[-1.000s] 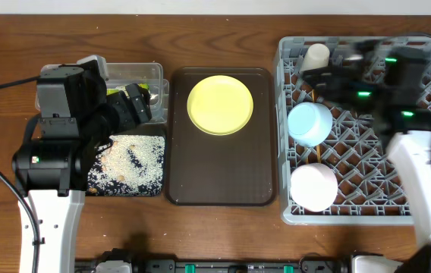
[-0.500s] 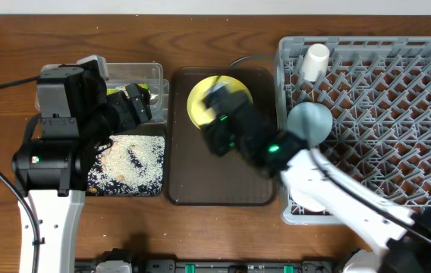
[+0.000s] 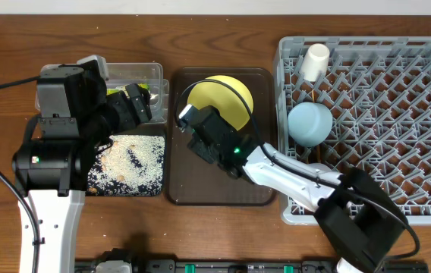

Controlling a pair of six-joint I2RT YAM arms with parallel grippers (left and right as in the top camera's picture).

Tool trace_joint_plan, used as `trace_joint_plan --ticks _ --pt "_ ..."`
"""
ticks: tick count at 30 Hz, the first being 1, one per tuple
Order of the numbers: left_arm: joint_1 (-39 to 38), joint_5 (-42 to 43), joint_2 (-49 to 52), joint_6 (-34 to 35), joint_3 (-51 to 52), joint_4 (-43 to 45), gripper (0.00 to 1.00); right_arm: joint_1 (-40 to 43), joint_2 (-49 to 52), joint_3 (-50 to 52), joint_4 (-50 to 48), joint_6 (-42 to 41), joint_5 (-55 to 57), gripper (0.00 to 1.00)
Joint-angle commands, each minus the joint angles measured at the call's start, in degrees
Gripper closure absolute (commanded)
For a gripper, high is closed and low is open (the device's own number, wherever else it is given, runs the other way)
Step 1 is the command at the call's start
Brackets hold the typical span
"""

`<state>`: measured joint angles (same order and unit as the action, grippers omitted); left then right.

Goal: Sort waste into correct bins and load items into the dishwasher rack
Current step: 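Raise the right gripper and move it left toward the yellow plate, then lower the right gripper onto the yellow plate's edge and pinch it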

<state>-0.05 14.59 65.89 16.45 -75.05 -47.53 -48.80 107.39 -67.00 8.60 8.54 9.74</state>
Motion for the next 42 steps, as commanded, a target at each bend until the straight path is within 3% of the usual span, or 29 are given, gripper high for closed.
trace_joint_plan --ticks 1,11,18,23,30,35,42 --pt "0.26 -0.74 0.02 -0.55 -0.5 0.04 0.08 -0.24 1.2 -0.98 -0.37 1.4 0.94 0.39" --pt "0.26 -0.74 0.02 -0.55 -0.5 0.04 0.08 1.25 7.61 -0.96 -1.79 1.4 0.94 0.34" --pt "0.26 -0.74 0.02 -0.55 -0.5 0.04 0.08 1.11 9.42 -0.98 -1.99 1.4 0.74 0.36" --pt "0.26 -0.74 0.02 -0.55 -0.5 0.04 0.08 0.98 9.29 -0.98 -1.22 0.87 0.35 0.53" --pt "0.26 -0.74 0.02 -0.55 -0.5 0.04 0.08 0.76 7.02 -0.98 2.99 -8.87 -9.51 0.72" --pt "0.26 -0.74 0.02 -0.55 -0.5 0.04 0.08 0.87 4.2 -0.98 8.07 -14.12 -16.44 0.73" --pt "0.26 -0.74 0.02 -0.55 -0.5 0.04 0.08 0.83 -0.59 -0.98 17.75 -14.73 -18.14 0.69"
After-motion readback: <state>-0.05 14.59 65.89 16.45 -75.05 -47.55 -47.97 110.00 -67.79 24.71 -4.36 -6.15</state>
